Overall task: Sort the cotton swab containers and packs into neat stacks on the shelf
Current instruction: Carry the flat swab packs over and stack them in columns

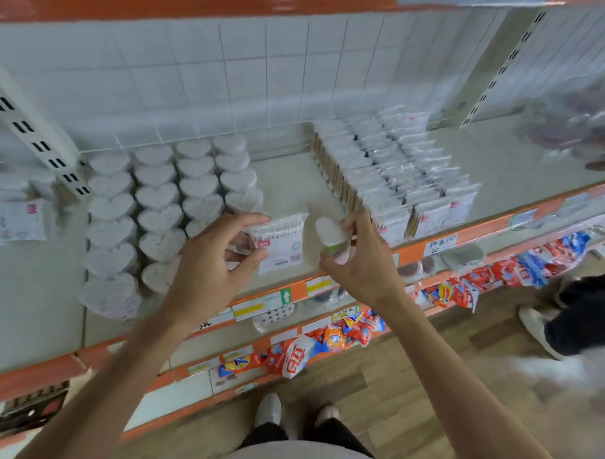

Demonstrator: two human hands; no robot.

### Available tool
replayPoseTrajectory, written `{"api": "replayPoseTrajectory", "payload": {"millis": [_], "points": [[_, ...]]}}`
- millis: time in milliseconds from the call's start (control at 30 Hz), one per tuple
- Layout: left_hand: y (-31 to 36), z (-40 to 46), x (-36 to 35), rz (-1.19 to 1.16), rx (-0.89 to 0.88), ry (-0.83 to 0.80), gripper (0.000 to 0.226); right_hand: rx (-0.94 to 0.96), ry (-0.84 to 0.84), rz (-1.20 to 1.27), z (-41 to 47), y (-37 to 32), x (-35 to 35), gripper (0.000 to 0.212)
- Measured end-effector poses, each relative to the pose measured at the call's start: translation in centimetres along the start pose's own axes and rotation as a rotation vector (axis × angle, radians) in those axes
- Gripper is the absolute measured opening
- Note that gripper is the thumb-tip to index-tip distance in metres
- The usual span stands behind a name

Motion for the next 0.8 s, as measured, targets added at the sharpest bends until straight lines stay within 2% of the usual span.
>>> {"api": "replayPoseTrajectory", "payload": {"millis": [233,333,433,567,800], "points": [[1.1,-0.5,-1.2,0.055,0.076,0.117,0.039,0.072,-0.144,-0.037,3.5,1.1,-1.0,0.043],[1.8,-0.5,-1.7,0.077,0.110,0.143,0.038,0.198,-0.159,-0.103,3.1,0.2,-0.1,0.051],[3.0,0.1,-2.7,0.105,0.109,0.135,0.035,0.291,-0.172,-0.017,2.4,-1.4,2.8,0.053],[5.4,2.3,-5.6,0.140,0.056,0.078,0.035,0.441,-0.145,0.103,2.5,-2.0,6.5,0.045],[8.4,5.7,-9.3,0.124,-0.019,0.029,0.036,0.414,-0.081,0.178,4.1,1.2,10.6,0.032]]}}
Point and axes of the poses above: each hand's wrist, its own z-axis towards the middle knuckle, its own x-axis out of the back of the hand, y = z × x, the point moved 5 cm from there along z, towards the middle knuckle, and after that the axes turned 3 degrees about x, right-handed, at the moved point
